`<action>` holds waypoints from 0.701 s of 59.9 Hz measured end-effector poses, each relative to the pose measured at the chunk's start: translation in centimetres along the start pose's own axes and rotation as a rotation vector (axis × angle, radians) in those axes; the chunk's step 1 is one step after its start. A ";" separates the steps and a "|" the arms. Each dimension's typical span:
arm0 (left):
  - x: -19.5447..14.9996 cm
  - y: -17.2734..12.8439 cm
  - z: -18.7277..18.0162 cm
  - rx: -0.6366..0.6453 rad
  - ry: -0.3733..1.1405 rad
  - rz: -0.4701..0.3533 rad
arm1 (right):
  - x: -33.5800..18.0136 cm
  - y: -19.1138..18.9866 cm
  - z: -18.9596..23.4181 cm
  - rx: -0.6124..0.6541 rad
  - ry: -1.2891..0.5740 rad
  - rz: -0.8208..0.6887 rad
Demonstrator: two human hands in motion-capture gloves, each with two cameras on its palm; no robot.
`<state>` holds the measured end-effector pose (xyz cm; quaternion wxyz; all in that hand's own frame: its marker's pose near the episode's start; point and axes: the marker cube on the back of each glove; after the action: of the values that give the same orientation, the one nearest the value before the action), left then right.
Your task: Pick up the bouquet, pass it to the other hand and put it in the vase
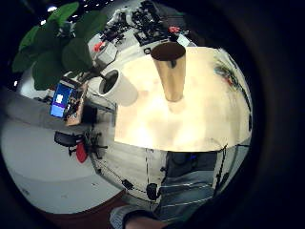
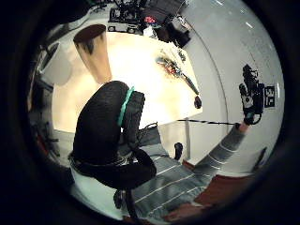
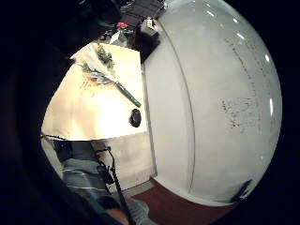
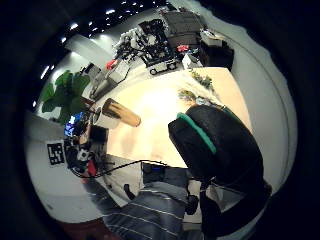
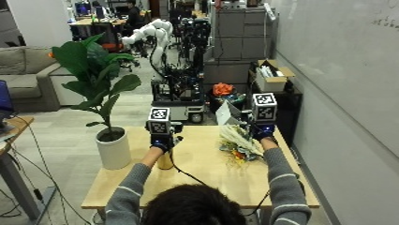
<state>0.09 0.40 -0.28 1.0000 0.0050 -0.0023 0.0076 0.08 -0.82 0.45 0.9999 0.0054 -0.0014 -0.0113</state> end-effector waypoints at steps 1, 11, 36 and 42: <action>0.0 0.1 0.0 0.000 -0.003 0.000 | 0.0 0.0 0.0 -0.003 0.001 0.001; -0.1 1.2 0.0 -0.017 -0.034 -0.004 | 0.8 -0.8 1.1 -0.001 0.018 0.005; 0.4 1.0 -1.8 -0.012 -0.066 -0.014 | 2.0 0.2 -0.7 -0.009 0.022 0.031; 0.7 -0.2 -2.2 -0.037 -0.085 -0.033 | 2.3 0.0 -1.3 -0.039 0.020 0.052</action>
<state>0.76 0.29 -2.51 0.9989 -0.0133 -0.0448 -0.0091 2.35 -0.89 -0.79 0.9998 -0.0141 0.0087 0.0149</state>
